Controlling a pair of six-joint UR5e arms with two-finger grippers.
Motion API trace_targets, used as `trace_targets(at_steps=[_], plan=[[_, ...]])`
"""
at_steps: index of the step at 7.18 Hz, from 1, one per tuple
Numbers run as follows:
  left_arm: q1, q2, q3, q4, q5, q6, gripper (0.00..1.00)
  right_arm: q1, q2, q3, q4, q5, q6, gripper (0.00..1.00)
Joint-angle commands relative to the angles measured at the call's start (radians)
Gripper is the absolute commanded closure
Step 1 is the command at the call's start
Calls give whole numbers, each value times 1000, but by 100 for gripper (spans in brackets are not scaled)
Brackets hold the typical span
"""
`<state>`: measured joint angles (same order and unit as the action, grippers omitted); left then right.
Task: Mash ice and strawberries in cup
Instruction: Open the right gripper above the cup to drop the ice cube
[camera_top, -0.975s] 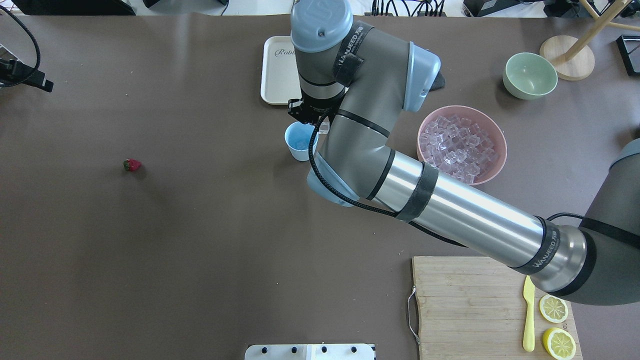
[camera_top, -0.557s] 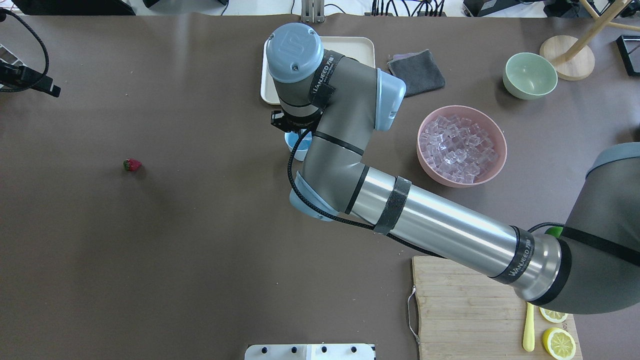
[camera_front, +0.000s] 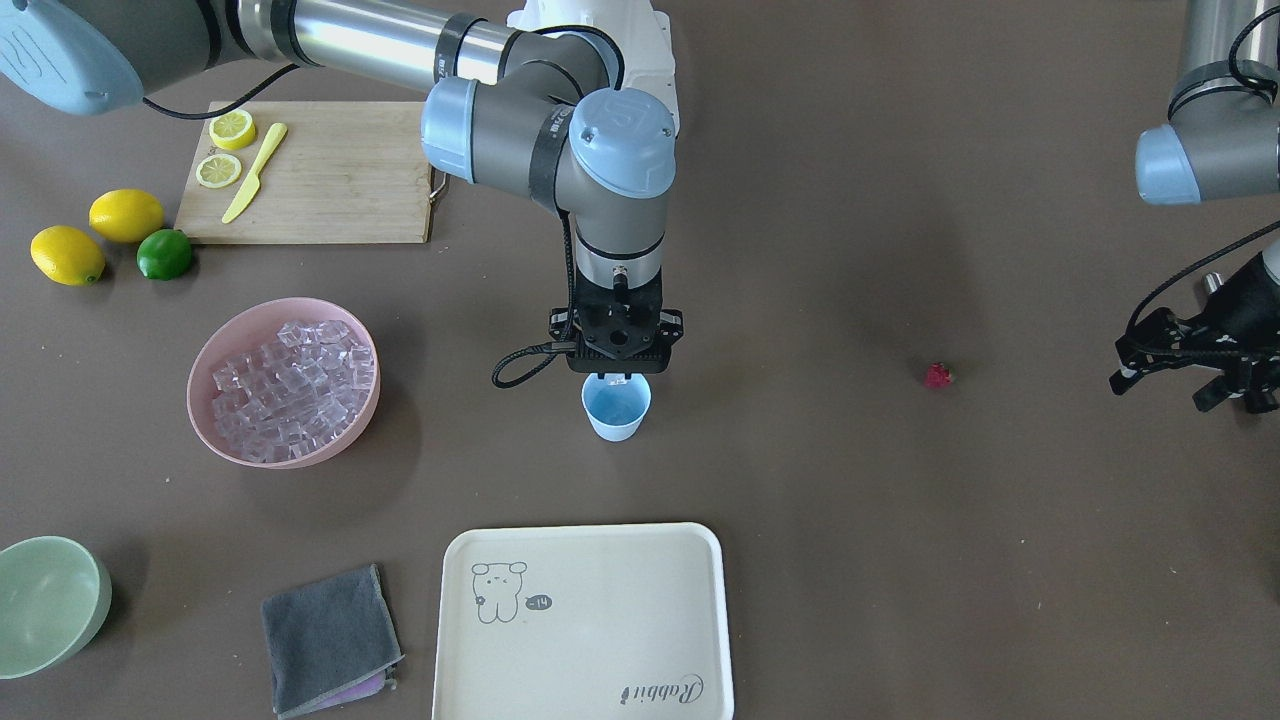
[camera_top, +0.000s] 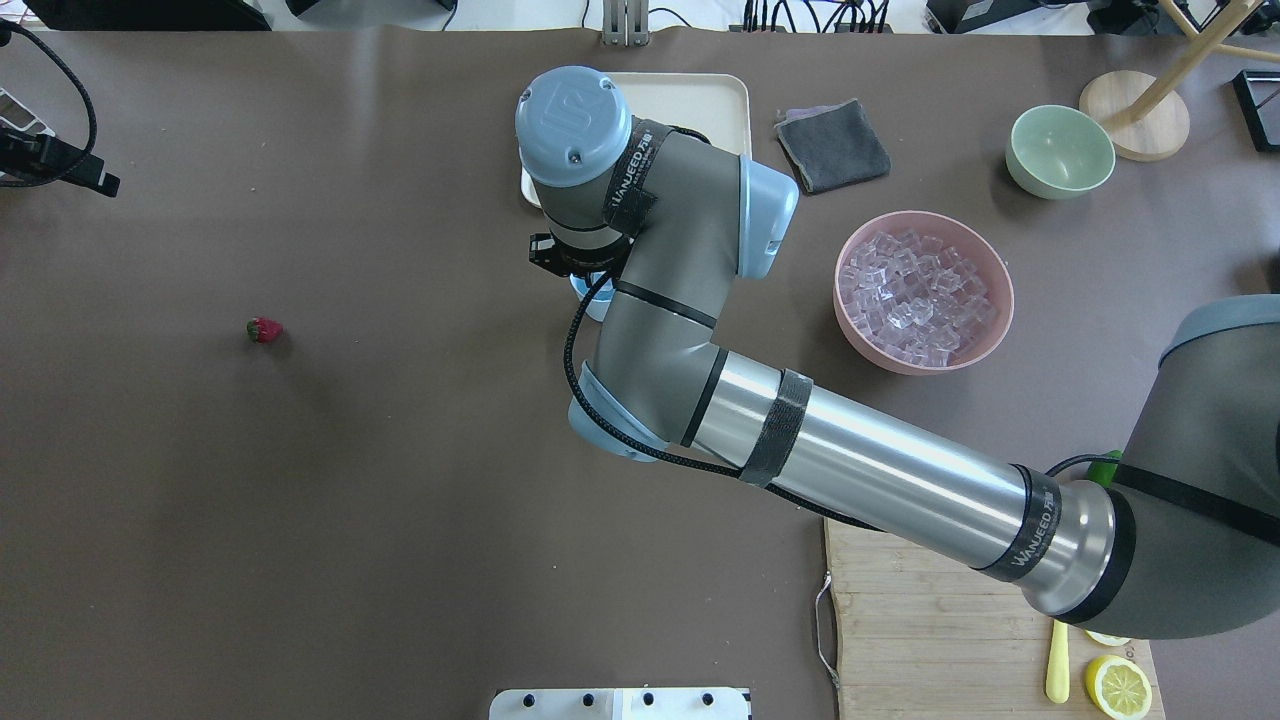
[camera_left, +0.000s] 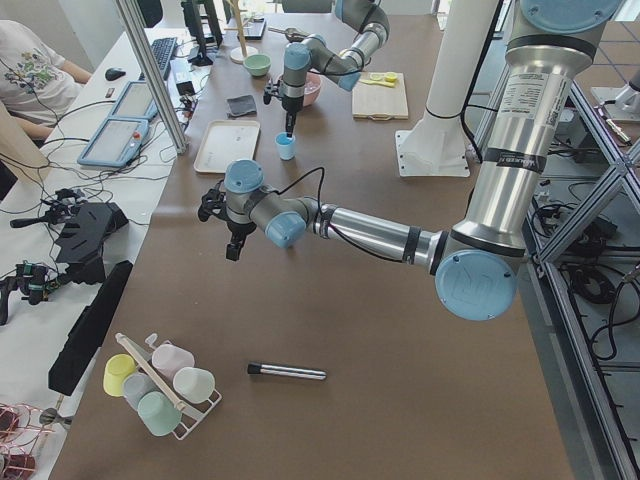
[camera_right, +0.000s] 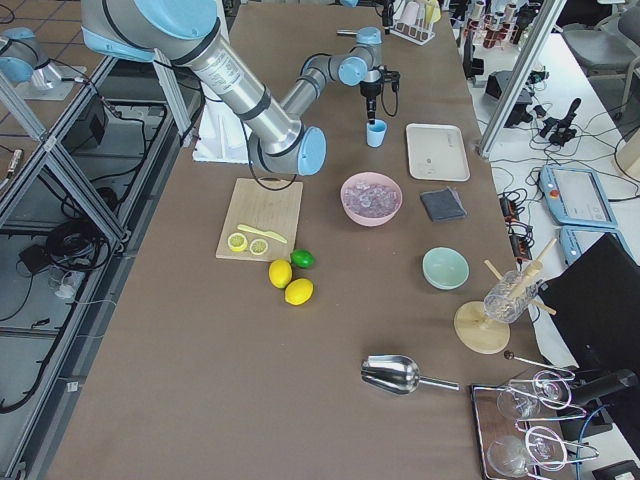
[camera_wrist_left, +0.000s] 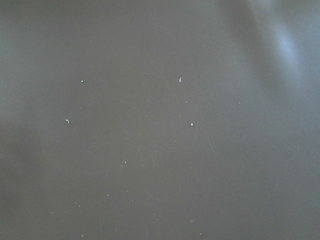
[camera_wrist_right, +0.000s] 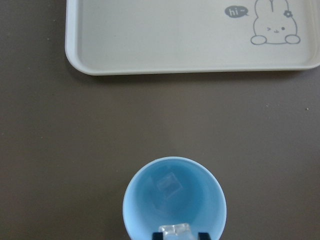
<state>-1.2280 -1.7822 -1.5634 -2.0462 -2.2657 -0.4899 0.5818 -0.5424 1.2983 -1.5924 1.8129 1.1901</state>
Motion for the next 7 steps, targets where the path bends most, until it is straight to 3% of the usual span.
trace_targets(at_steps=[1,4,7], plan=[[-1,4,-4,0,0,-1,2,9,-1,1,0,0,2,93],[1,17,-1,-28,0,-2,2,20,-2,-8,0,0,-4,95],[1,12,0,-28,0,-2,2,21,-1,-8,0,0,-1,62]])
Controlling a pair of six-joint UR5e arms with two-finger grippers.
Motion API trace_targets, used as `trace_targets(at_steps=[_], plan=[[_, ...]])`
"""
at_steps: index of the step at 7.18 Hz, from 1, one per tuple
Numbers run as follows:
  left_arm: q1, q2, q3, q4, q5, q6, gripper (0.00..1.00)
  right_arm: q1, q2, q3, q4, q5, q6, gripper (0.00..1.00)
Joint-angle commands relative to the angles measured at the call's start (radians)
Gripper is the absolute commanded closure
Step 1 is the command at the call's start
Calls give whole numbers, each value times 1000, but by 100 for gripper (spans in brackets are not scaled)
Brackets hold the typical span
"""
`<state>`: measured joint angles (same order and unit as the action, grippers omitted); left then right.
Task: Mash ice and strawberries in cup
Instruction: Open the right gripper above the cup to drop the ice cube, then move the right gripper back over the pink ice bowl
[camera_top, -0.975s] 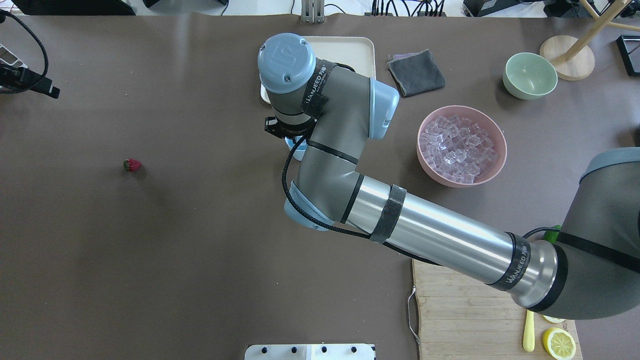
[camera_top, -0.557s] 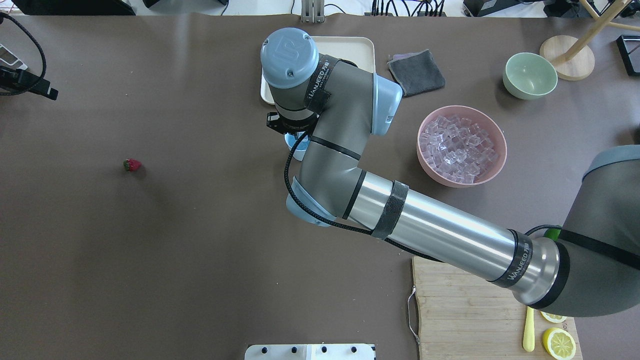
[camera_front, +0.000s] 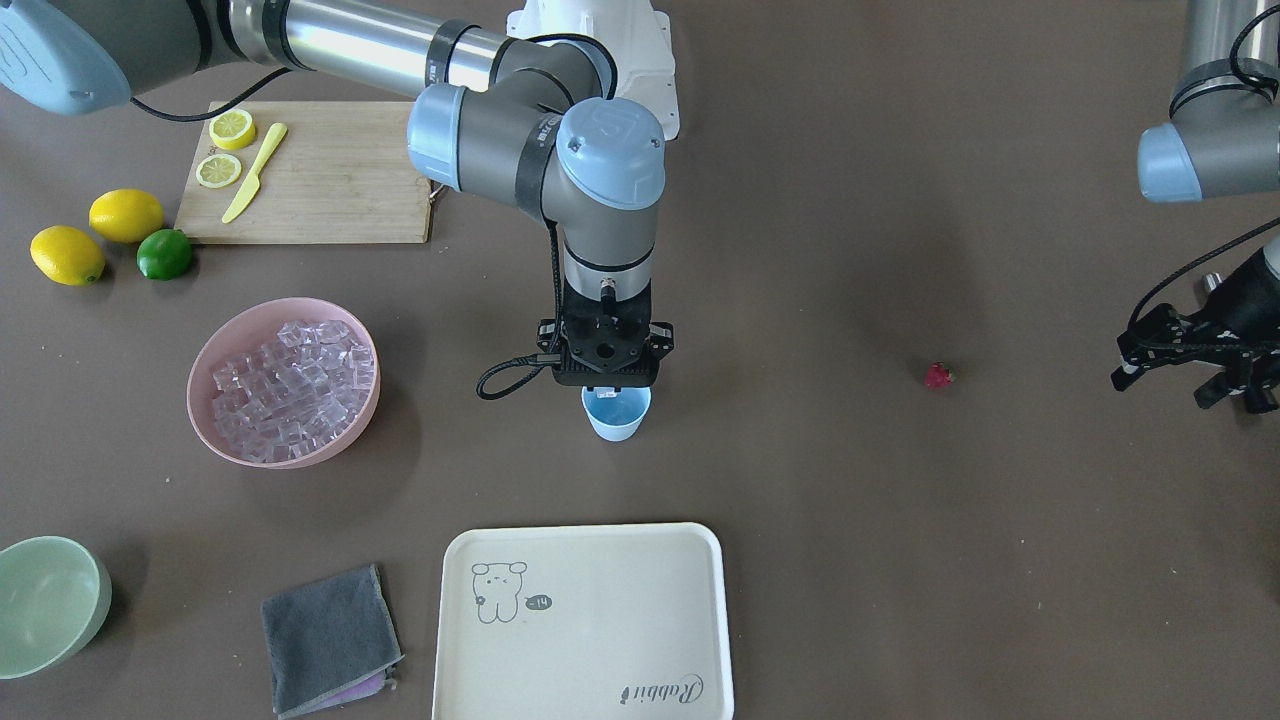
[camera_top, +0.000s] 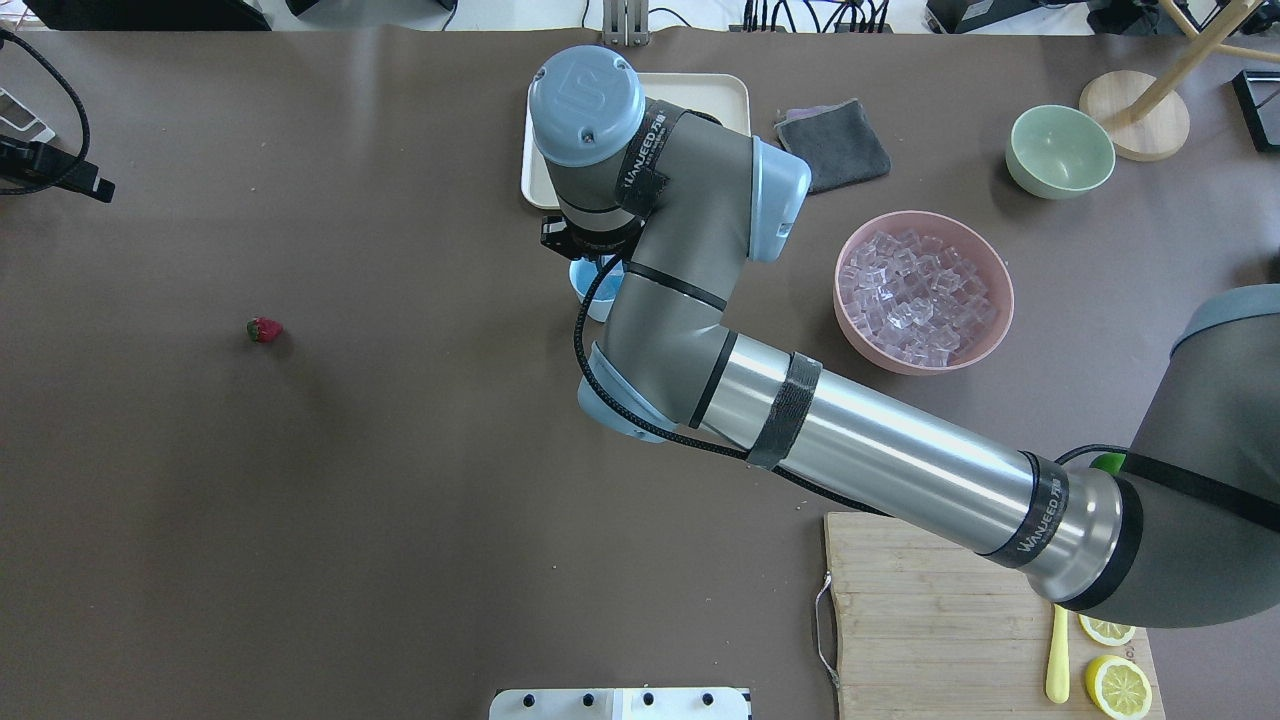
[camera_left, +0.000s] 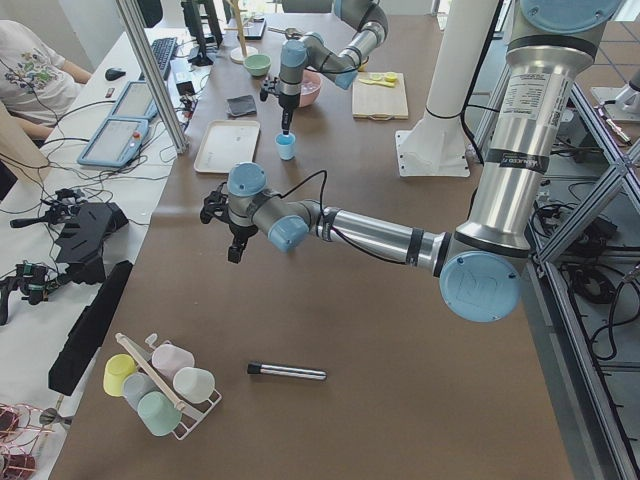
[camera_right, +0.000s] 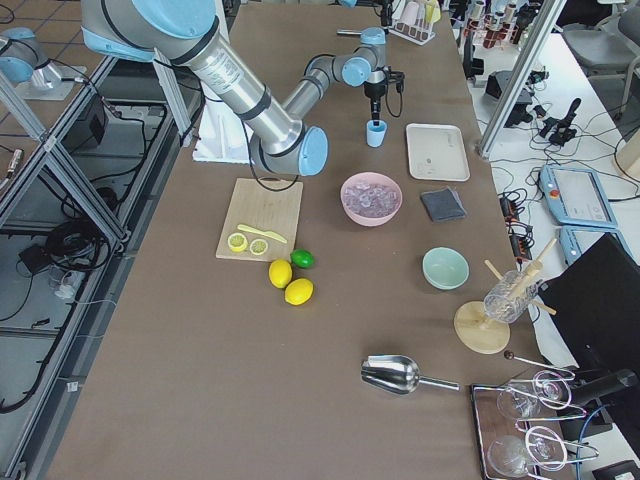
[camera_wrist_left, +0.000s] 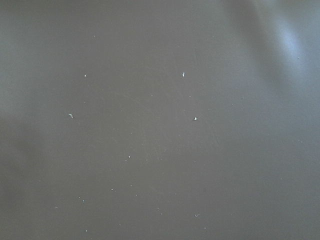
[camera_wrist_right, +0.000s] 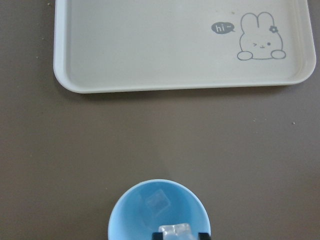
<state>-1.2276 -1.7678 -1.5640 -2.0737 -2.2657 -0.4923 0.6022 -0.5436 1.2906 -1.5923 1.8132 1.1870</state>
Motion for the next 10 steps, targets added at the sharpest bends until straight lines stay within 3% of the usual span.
trace_targets(at_steps=[1,2,3,4,6,7,9,10], plan=[[-1,-5,-1,0,0,0,3,-1,1,-1,0,-2,3,44],[0,-5,-1,0,0,-2,2,-1,1,-1,0,-2,25,33],[0,-5,-1,0,0,-2,2,2,1,6,0,0,13,31],[0,-7,-1,0,0,-12,2,27,2,16,-2,9,3,37],[2,-16,1,1,0,-23,2,118,-48,64,-11,108,-74,35],[3,-19,5,1,0,-22,2,149,-127,129,-11,124,-163,34],[10,-24,6,1,0,-23,2,255,-380,360,-32,228,-170,30],[11,-25,4,1,0,-23,3,275,-456,437,-84,222,-168,29]])
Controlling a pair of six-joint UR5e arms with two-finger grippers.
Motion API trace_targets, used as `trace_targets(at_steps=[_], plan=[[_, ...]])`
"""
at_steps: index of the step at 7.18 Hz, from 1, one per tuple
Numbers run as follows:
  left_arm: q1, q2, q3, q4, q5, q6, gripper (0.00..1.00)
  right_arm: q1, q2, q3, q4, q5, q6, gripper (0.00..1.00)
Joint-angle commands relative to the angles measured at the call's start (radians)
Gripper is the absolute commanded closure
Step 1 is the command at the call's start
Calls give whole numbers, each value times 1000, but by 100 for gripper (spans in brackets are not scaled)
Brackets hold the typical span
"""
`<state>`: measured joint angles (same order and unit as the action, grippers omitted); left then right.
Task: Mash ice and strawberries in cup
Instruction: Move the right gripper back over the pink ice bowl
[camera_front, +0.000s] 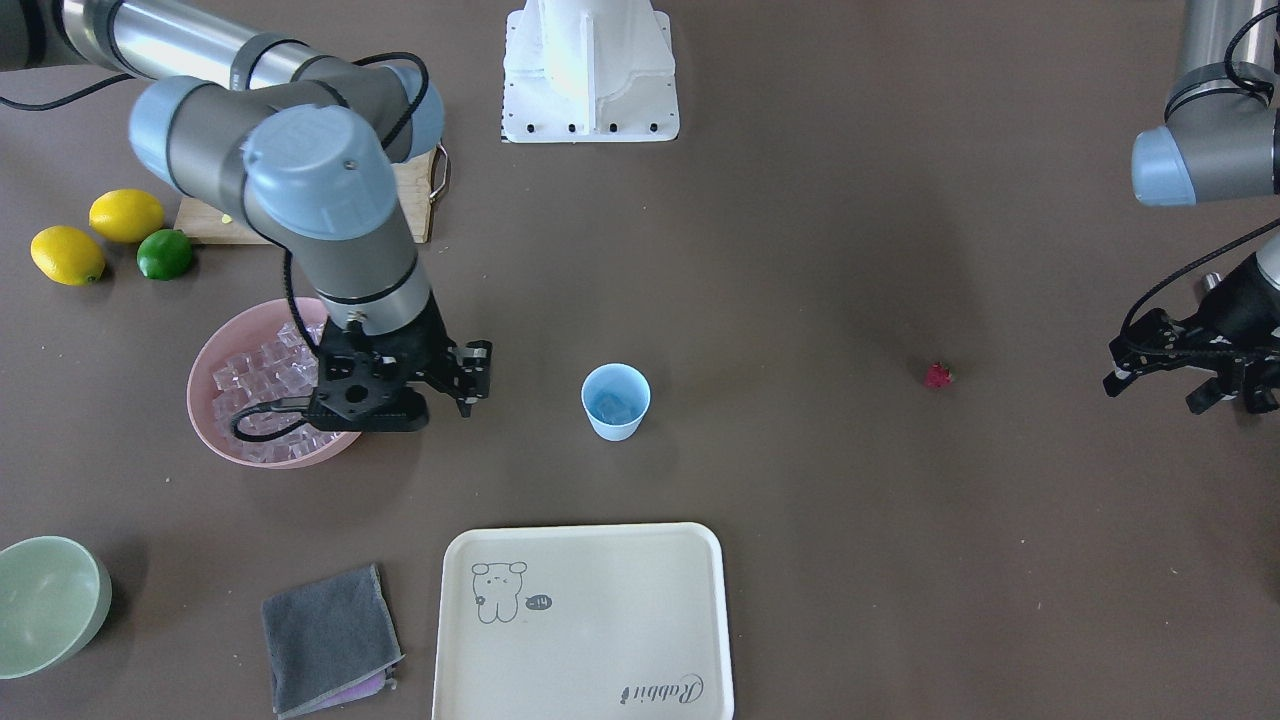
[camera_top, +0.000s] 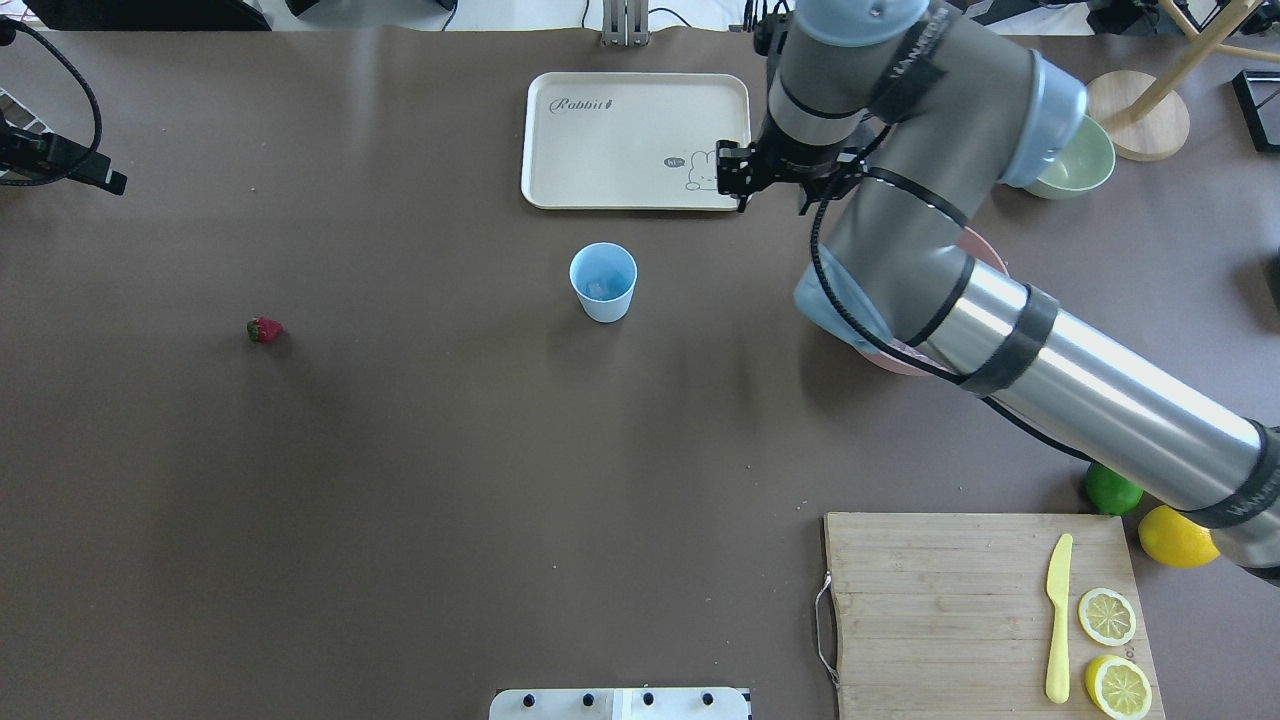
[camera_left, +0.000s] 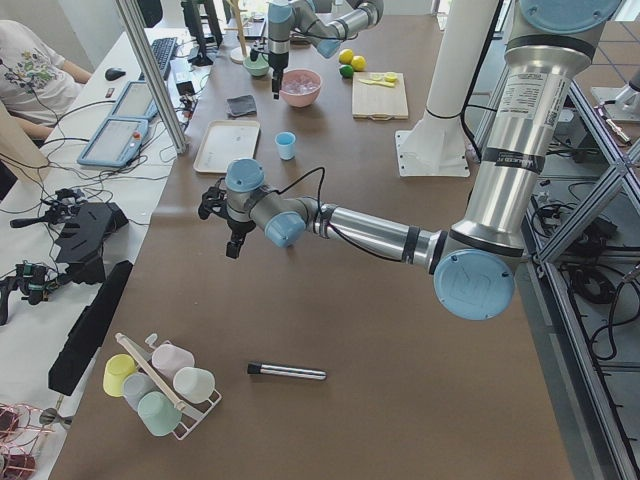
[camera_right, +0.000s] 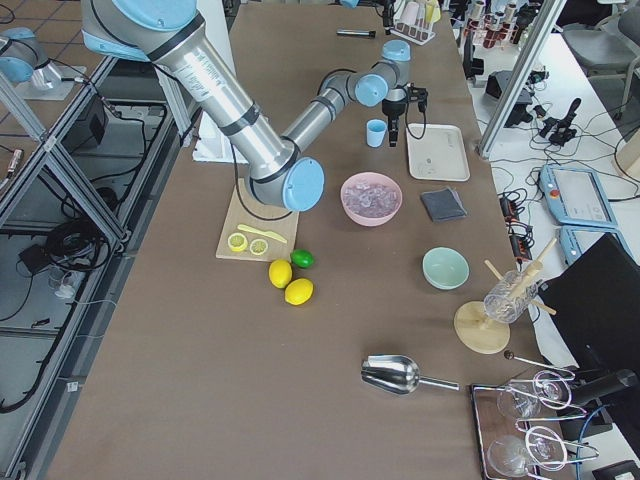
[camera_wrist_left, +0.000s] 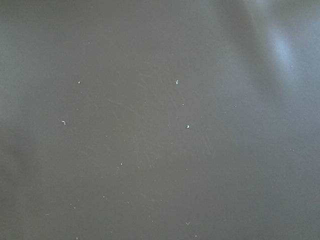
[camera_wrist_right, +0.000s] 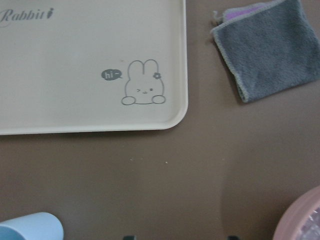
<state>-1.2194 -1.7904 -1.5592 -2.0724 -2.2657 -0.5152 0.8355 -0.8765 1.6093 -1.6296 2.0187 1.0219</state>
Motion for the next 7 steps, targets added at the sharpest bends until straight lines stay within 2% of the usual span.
trace_targets(at_steps=[1,2,5,7], plan=[[3,-4,-1,0,0,1,2,69,-151,157,-112,8,15,27],[3,-10,-1,0,0,1,2,76,-183,178,-122,6,77,27],[3,-29,-1,2,2,1,2,79,-217,178,-125,-20,219,12],[11,-53,2,6,30,-2,2,63,-245,166,-128,-35,297,7]])
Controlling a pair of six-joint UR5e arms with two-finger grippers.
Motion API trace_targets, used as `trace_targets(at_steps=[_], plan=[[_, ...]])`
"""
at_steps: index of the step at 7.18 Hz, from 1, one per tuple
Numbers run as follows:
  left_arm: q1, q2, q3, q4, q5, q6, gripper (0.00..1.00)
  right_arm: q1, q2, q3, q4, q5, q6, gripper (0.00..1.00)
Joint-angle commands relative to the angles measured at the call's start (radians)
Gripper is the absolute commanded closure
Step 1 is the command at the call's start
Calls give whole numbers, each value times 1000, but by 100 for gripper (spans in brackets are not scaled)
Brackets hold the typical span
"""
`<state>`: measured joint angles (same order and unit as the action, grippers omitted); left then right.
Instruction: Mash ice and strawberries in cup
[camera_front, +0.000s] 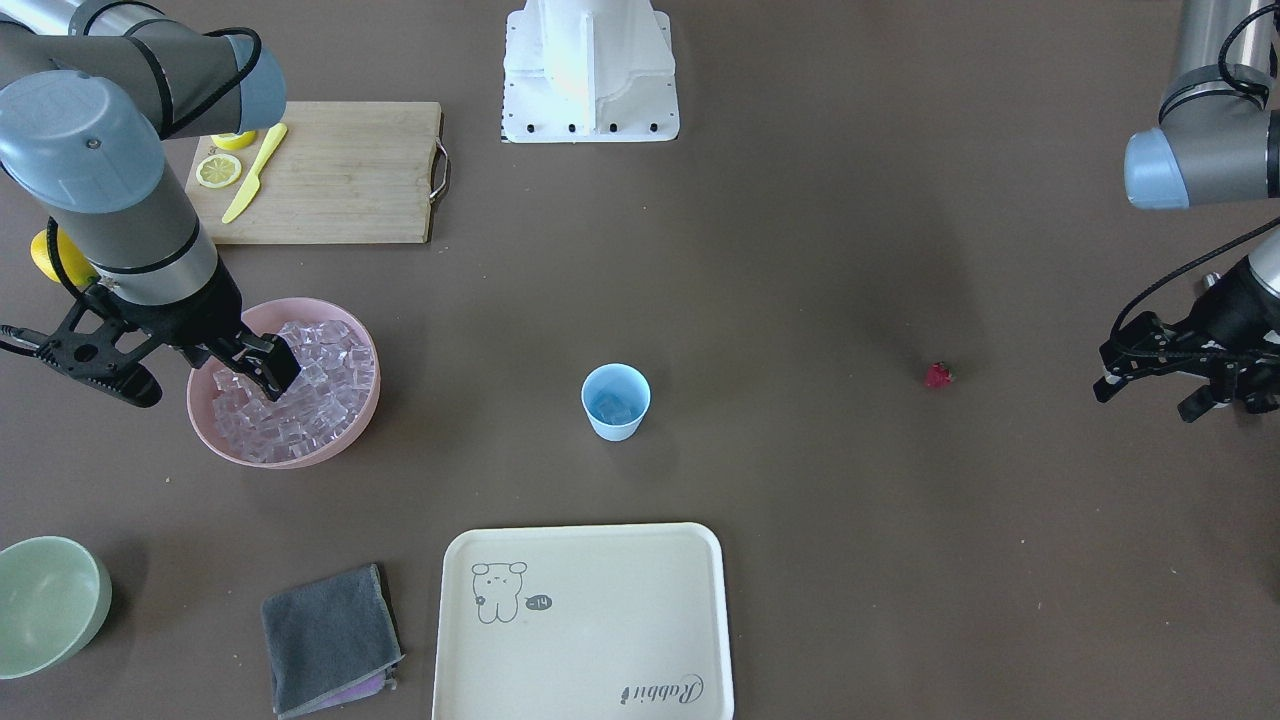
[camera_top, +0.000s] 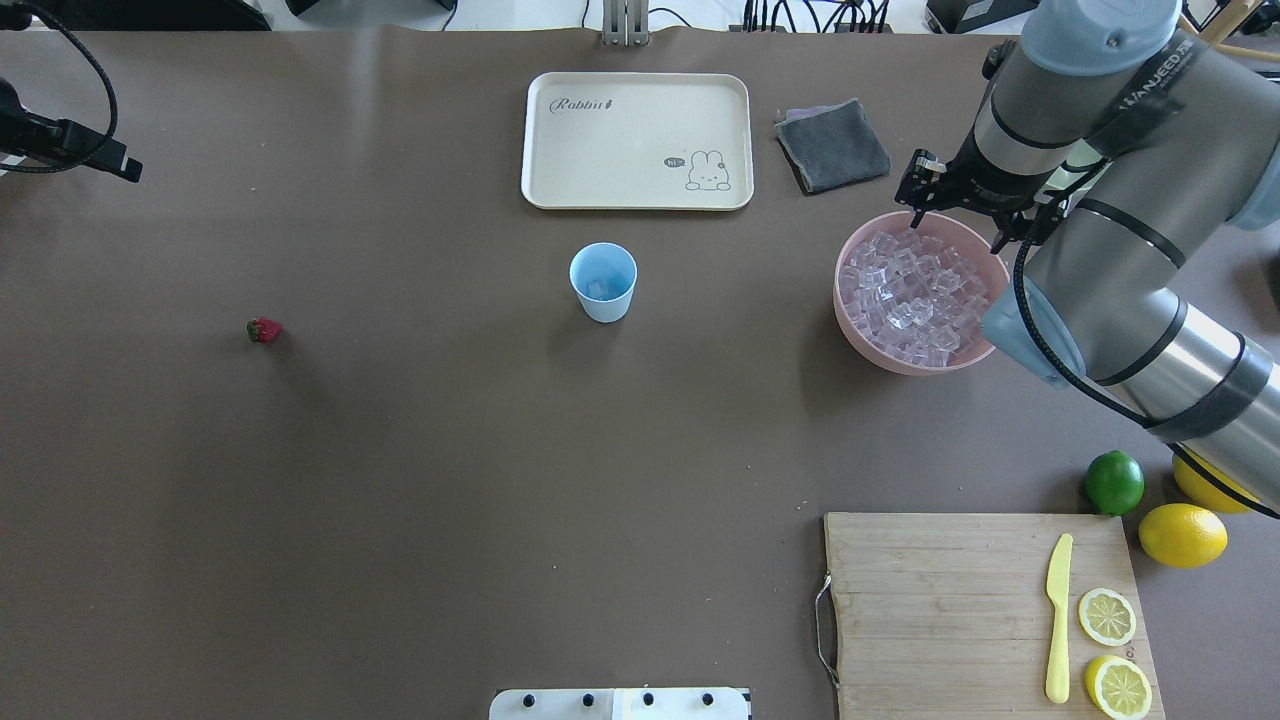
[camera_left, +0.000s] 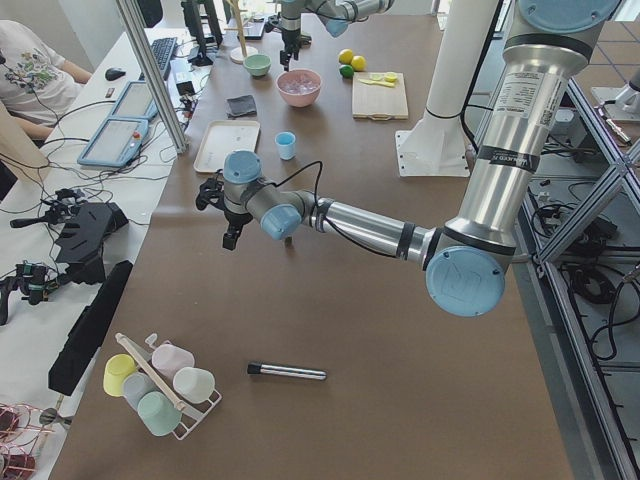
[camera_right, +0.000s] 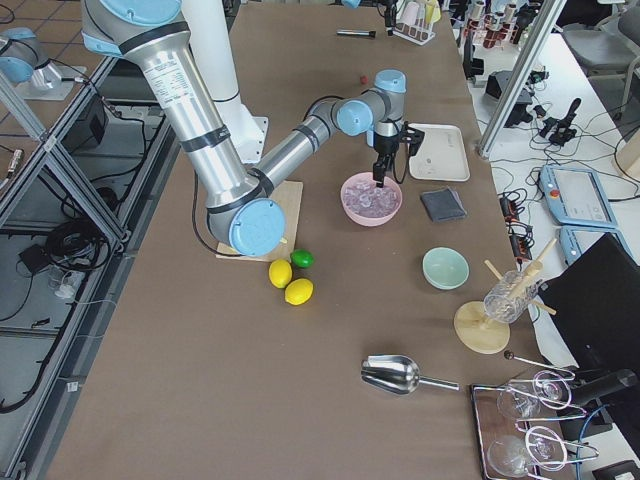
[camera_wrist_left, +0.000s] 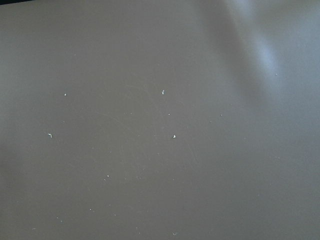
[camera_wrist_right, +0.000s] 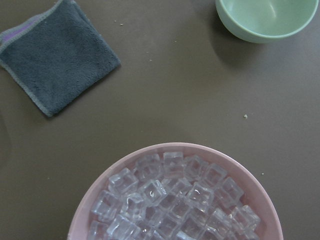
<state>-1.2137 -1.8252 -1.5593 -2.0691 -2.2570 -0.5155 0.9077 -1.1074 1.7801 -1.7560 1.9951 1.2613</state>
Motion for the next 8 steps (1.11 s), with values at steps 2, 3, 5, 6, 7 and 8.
trace_targets(at_steps=[2,3,5,6,7,8], plan=[[42,-20,1,0,71,-12,2,-41,-19,-7,-2,-32,108,5],[51,-20,4,-3,71,-8,2,-73,-14,-5,-2,-33,159,5],[57,-31,7,-3,71,-11,2,-108,-23,-14,-2,-82,182,5],[59,-29,7,-3,73,-9,3,-122,-16,-28,-2,-94,235,5],[59,-28,4,-3,73,-11,2,-128,-26,-30,-3,-96,243,5],[59,-25,7,-3,73,-8,2,-154,-38,-30,-2,-98,251,6]])
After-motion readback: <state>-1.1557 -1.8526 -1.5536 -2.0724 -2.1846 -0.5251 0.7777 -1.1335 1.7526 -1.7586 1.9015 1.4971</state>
